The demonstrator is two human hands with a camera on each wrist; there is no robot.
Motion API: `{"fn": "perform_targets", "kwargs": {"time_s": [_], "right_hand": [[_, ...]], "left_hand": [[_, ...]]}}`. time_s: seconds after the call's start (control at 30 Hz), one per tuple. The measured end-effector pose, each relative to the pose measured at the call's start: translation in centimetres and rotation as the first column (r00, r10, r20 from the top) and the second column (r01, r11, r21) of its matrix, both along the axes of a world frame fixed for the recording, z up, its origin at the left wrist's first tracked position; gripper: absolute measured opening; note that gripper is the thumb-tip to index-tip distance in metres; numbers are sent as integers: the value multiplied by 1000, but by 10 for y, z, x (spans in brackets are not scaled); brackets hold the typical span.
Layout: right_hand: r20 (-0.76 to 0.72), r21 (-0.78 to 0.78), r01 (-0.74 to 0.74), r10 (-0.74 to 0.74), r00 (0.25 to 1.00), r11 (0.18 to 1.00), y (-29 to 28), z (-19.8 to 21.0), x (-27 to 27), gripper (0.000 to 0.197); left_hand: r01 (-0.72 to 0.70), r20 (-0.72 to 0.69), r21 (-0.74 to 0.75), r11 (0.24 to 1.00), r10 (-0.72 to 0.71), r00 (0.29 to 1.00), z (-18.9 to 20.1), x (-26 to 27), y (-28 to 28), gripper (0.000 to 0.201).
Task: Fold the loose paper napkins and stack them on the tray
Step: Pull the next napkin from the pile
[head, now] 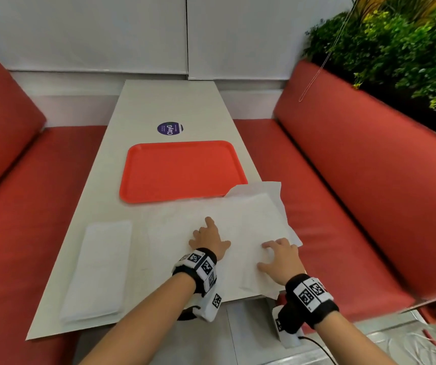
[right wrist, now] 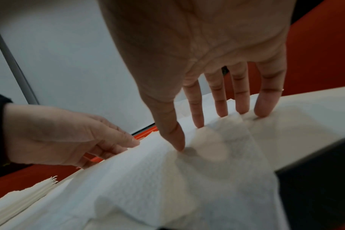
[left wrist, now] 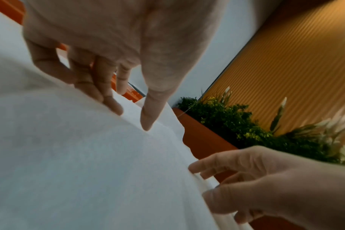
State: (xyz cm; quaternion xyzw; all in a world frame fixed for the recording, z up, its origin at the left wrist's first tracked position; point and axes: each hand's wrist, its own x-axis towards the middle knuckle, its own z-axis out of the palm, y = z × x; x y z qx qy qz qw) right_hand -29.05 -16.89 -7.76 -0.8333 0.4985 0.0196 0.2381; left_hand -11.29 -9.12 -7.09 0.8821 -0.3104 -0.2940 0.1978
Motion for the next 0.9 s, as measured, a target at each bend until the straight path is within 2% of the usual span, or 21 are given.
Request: {"fn": "perform_targets", "kwargs": {"time_s": [0.1, 0.27, 0.33, 0.4, 0.5, 0.57, 0.73, 0.8, 0.9], "right_hand": [[-7, -7, -17, 17, 1000, 1000, 0, 1, -2, 54], [-30, -24, -34, 34, 999, 999, 1, 2, -4, 56], [-31, -34, -36, 35, 999, 999, 2, 2, -4, 57], [-18, -41, -28, 27, 999, 999, 4, 1, -5, 58], [29, -40, 2, 0, 1000, 999, 4, 0, -7, 58], [80, -24, 33, -31, 996, 999, 4, -2, -9, 58], [105, -12, 42, -41, 994, 999, 1, -2, -10, 56], [100, -3, 41, -40, 994, 999, -1, -1, -11, 55], [99, 38, 23, -27, 995, 999, -4, 3, -13, 54]], "left_hand": [[-62, -97, -85, 994, 54, 994, 3, 1, -2, 70], [-109, -197, -59, 992, 96, 976, 9, -2, -6, 76], [-98, -172, -46, 994, 89, 981, 8, -7, -8, 77], [-61, -90, 27, 998, 63, 994, 6, -13, -8, 79], [-53, 52, 151, 987, 46, 998, 6, -19, -9, 94], [-63, 71, 165, 984, 52, 996, 6, -19, -10, 97], [-18, 7, 142, 990, 17, 1000, 10, -15, -10, 69], [-20, -61, 53, 998, 23, 998, 11, -12, -10, 64], [-50, -192, -151, 987, 20, 981, 22, -9, -7, 39]]}}
